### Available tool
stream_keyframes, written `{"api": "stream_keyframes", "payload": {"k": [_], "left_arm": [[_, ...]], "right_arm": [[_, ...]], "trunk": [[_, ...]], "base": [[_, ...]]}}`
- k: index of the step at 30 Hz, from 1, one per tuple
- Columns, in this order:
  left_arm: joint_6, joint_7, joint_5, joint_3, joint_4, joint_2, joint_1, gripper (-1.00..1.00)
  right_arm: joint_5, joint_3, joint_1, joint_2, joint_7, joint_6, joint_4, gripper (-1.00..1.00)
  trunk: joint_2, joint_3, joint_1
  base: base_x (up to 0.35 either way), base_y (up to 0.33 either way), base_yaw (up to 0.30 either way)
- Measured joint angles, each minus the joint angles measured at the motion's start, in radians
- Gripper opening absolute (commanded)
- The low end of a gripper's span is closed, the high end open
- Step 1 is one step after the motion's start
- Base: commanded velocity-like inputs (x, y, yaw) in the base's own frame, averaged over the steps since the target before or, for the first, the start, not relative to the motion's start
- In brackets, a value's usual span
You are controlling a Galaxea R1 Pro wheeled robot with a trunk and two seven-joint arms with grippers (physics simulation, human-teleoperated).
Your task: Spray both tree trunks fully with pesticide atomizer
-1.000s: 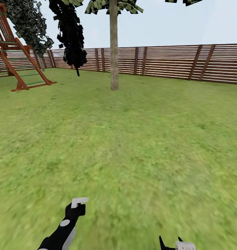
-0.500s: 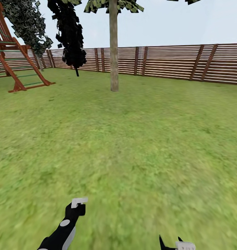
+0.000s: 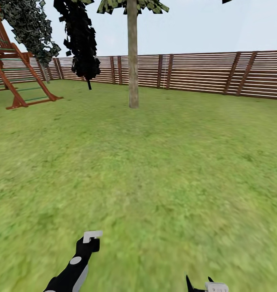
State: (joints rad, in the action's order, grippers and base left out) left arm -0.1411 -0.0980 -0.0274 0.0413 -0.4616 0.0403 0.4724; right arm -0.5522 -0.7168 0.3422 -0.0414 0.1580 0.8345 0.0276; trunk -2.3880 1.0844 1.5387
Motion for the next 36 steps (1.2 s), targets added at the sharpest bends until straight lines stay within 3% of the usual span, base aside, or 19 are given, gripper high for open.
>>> {"api": "stream_keyframes", "payload": {"k": [8, 16, 20, 36], "left_arm": [[0.0, 0.001, 0.0, -0.001, 0.001, 0.001, 0.0, -1.0], [0.0, 0.002, 0.0, -0.001, 0.001, 0.0, 0.0, -1.0], [0.0, 0.002, 0.0, 0.0, 0.001, 0.001, 0.0, -1.0], [0.0, 0.002, 0.0, -0.001, 0.0, 0.002, 0.0, -1.0]], "right_arm": [[0.0, 0.0, 0.0, 0.0, 0.0, 0.0, 0.0, 1.0], [0.005, -0.006, 0.0, 0.019, -0.004, 0.002, 0.005, 1.0], [0.005, -0.005, 0.001, 0.014, -0.004, 0.003, 0.103, 1.0], [-0.004, 0.003, 0.001, 0.018, 0.002, 0.001, 0.103, 1.0]], "trunk": [[0.0, 0.0, 0.0], [0.0, 0.0, 0.0], [0.0, 0.0, 0.0], [0.0, 0.0, 0.0]], "base": [[0.34, 0.0, 0.0], [0.34, 0.0, 0.0], [0.34, 0.0, 0.0], [0.34, 0.0, 0.0]]}}
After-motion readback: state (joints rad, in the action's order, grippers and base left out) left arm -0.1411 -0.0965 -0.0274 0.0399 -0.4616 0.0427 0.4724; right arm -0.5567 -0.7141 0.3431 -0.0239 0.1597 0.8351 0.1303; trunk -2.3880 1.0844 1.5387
